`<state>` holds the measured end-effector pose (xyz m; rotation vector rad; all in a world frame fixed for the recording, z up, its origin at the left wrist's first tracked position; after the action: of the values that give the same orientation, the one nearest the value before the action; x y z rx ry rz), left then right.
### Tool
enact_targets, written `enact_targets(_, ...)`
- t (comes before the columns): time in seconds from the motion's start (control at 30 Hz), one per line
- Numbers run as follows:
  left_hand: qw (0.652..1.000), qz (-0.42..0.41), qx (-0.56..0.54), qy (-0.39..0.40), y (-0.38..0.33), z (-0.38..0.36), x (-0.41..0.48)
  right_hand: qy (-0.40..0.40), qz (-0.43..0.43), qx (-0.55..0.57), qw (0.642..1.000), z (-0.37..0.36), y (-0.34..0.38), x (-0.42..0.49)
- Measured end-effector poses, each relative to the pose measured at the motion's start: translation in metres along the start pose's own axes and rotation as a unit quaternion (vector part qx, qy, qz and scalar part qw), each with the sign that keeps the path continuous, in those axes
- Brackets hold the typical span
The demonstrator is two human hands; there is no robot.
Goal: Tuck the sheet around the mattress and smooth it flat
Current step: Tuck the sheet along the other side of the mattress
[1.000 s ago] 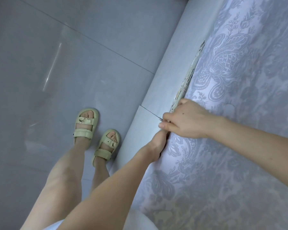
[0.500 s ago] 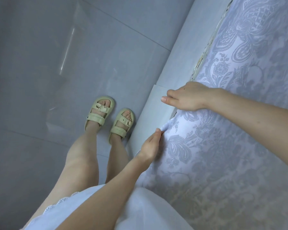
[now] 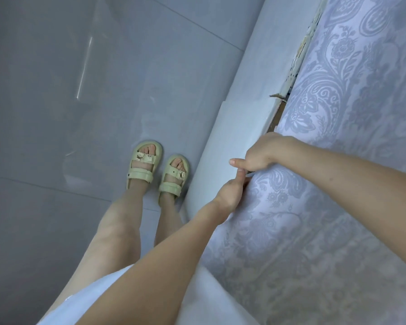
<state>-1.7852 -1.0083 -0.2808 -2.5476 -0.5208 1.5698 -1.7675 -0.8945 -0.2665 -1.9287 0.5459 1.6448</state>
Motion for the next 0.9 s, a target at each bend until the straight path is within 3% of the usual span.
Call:
enact_targets(0.13,0.998,-0.047,0.028,-0.006,0.017,-0.006,-0.015,0.03,-0.001,0.027,0.999,-0.006,-0.006,-0.015)
enact_targets(0.33,0.995,-0.042,-0.047,0.077,0.025,-0.032,-0.02,0.012,0.003,0.021,1.0,-0.008,-0.012,-0.035)
enact_targets(0.6,0.996,0.049,0.068,0.035,0.031,0.003,-0.009,-0.029,-0.074,-0.088,0.993,-0.012,0.002,0.016)
enact_targets(0.7,0.998,0.052,0.035,-0.002,0.057,0.022,-0.016,-0.042,-0.077,-0.108,0.99,-0.01,0.008,0.021)
enact_targets(0.8,0.999,0.039,-0.005,-0.036,0.073,0.029,-0.021,-0.146,-0.049,-0.116,0.981,-0.006,0.018,0.011)
enact_targets(0.83,0.999,0.029,-0.006,-0.043,0.074,0.028,-0.023,-0.223,-0.029,-0.09,0.97,-0.002,0.021,0.003)
enact_targets(0.9,0.998,0.009,-0.003,-0.064,0.073,0.027,-0.024,-0.402,0.012,-0.012,0.916,0.006,0.024,-0.017)
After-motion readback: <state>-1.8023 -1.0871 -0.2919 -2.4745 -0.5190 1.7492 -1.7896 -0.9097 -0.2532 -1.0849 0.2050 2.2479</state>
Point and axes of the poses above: each hand's wrist, its own x-axis towards the middle knuckle, its own z-axis out of the back of the hand, y = z × x, the point moved 7 cm from there along x, towards the middle knuckle, and after that the axes turned 5 degrees about -z, right-handed, at the moved point
